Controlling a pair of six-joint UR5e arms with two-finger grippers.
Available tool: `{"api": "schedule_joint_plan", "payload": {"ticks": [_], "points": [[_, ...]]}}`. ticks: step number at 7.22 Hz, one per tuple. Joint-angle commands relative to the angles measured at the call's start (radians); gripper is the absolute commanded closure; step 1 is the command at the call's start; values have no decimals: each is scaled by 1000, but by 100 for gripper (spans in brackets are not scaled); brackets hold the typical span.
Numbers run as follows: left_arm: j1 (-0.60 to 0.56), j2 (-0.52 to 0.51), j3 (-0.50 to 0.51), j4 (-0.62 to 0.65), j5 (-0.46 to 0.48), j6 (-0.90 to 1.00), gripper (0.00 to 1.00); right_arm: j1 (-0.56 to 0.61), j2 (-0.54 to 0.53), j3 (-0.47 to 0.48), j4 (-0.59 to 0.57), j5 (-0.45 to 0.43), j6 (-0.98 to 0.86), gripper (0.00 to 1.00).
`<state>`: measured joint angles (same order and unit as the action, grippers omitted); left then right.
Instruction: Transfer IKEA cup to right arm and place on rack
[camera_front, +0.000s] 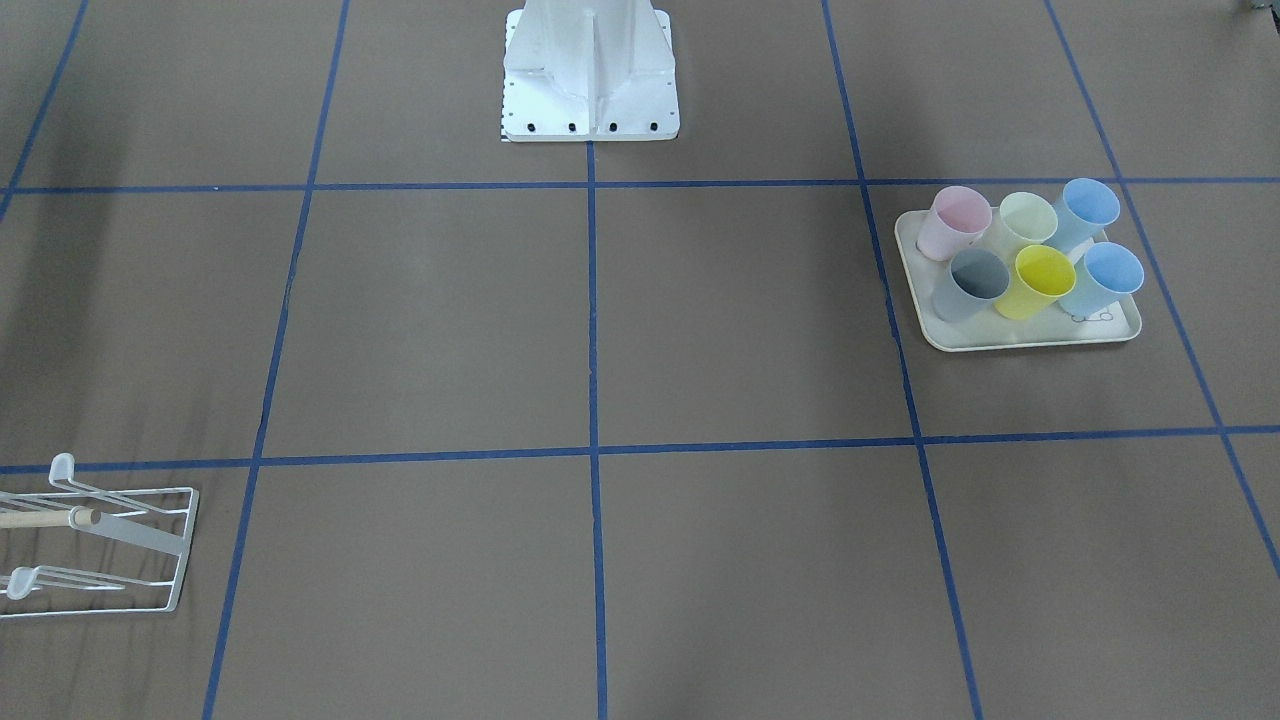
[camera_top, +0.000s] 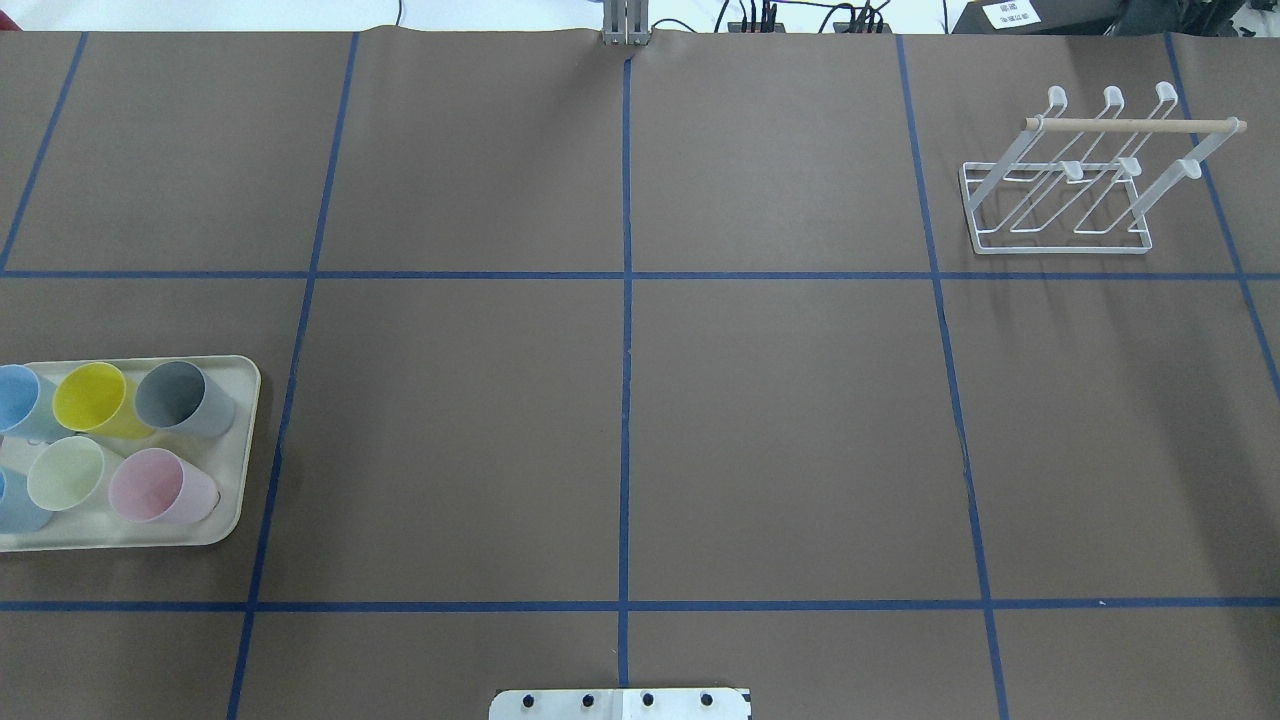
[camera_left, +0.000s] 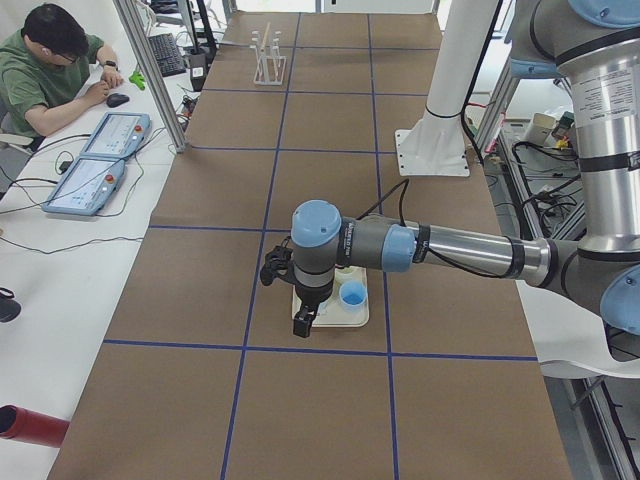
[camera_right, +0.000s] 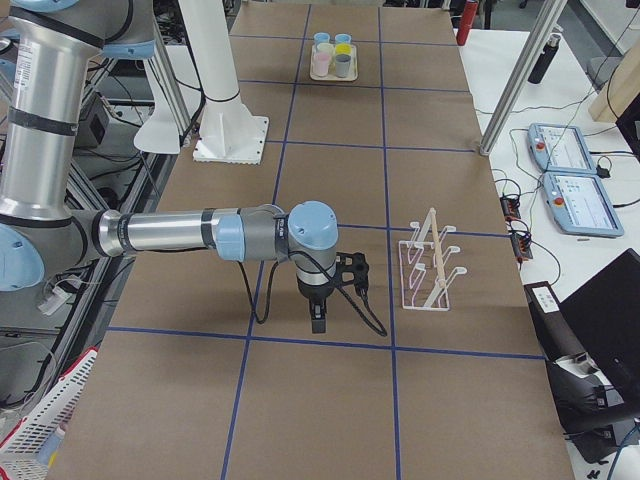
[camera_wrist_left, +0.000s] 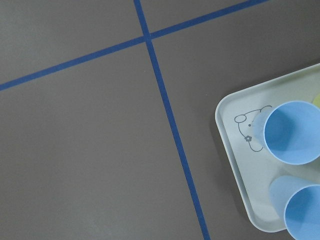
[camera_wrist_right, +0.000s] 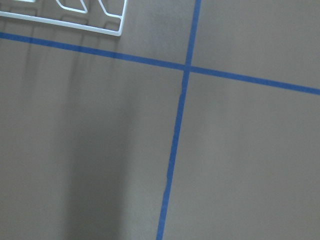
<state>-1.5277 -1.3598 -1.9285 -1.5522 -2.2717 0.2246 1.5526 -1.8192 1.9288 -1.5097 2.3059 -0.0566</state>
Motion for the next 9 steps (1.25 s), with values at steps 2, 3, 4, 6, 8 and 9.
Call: {"api": "schedule_joint_plan", "payload": {"ticks": [2,3,4,6,8,9], "points": [[3,-83,34,-8,-2,-10,0,-123,76,21,77,33,38,0],[3,-85,49,-20,-11,-17,0,-149,74,42,104,35,66,0],[4,-85,51,-25,-11,-39,0,-178,68,42,112,30,67,0],[18,-85,83,-61,-11,-42,0,-279,75,105,117,9,232,0],[64,-78,111,-136,-11,-178,0,-397,78,176,117,-51,416,0],[113,-50,114,-207,-11,-276,0,-448,86,209,117,-66,499,0]]}}
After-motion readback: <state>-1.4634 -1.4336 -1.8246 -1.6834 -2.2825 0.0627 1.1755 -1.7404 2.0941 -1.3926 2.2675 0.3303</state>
